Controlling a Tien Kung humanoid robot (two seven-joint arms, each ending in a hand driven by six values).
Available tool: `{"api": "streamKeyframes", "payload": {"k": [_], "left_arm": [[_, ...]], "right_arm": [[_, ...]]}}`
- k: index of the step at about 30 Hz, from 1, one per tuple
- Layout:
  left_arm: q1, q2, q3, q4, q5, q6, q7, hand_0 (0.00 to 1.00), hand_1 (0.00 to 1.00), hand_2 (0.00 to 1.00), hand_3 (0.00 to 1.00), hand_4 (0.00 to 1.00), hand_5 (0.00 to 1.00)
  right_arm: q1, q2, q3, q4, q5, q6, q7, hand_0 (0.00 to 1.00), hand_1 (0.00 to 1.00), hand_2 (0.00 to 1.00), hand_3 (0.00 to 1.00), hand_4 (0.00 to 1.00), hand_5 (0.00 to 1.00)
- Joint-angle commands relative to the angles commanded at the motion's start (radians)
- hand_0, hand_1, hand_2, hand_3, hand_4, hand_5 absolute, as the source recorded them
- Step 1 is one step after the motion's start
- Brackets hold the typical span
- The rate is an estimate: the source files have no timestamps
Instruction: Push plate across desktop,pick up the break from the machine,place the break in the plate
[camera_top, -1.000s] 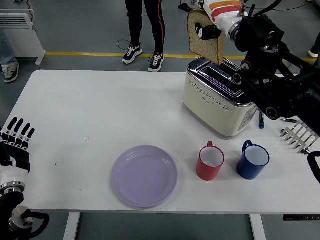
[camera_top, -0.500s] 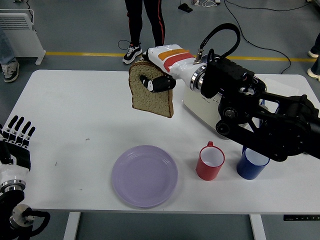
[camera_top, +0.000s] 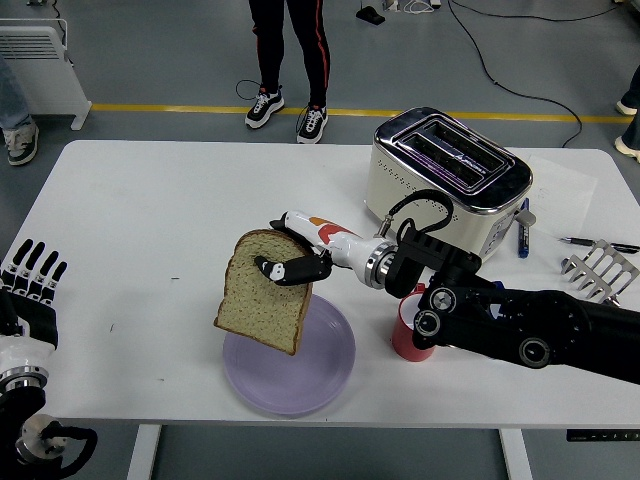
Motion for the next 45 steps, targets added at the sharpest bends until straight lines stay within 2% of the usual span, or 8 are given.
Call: {"api": "streamKeyframes", "payload": {"k": [11,27,28,32,34,39,40,45], "left_arm": [[0.016,0.000,0.005,0.009,0.007,0.002,-0.001,0.761,0.770,0.799,0.709,0.552,0.998],[0.025,0.000,0.016,0.013,0.007,0.001,-0.003,0.761,0.769,0.798,0.709,0.545,0.998],[0.025,0.000,0.016,0.013,0.007,0.001,-0.003,0.760,0.769,0.798,0.709,0.544,0.998],[0.023,0.000,0.013,0.012,0.007,0.002,-0.003,0.760,0.769,0.798,0.709,0.544,0.998],[0.024,0.000,0.011,0.013,0.005,0.003,-0.004,0.760,0.769,0.798,0.709,0.542,0.998],[0.023,0.000,0.015,0.015,0.002,0.007,-0.013,0.760,0.769,0.798,0.709,0.542,0.998],[0.023,0.000,0.016,0.016,0.001,0.008,-0.014,0.758,0.762,0.793,0.699,0.540,0.998],[0.019,0.000,0.018,0.014,-0.004,0.014,-0.027,0.758,0.762,0.793,0.699,0.540,0.998]], "right_arm": [[-0.106,0.004,-0.022,-0.155,0.000,-0.038,0.247,0.421,0.415,0.440,0.473,0.273,0.283],[-0.085,0.044,-0.088,-0.201,-0.269,0.051,0.142,0.511,0.503,0.498,0.517,0.317,0.287],[-0.084,0.046,-0.089,-0.201,-0.288,0.062,0.132,0.576,0.585,0.568,0.600,0.520,0.393],[-0.089,0.054,-0.104,-0.223,-0.334,0.110,0.100,0.576,0.585,0.568,0.600,0.520,0.393],[-0.092,0.061,-0.102,-0.236,-0.344,0.113,0.099,0.640,0.634,0.616,0.684,0.566,0.407],[-0.102,0.074,-0.080,-0.260,-0.376,0.107,0.101,0.640,0.634,0.616,0.684,0.566,0.407],[-0.103,0.075,-0.079,-0.261,-0.379,0.107,0.101,0.740,0.740,0.750,0.848,0.621,0.398],[-0.106,0.078,-0.074,-0.278,-0.422,0.133,0.102,0.740,0.740,0.750,0.848,0.621,0.398]]}}
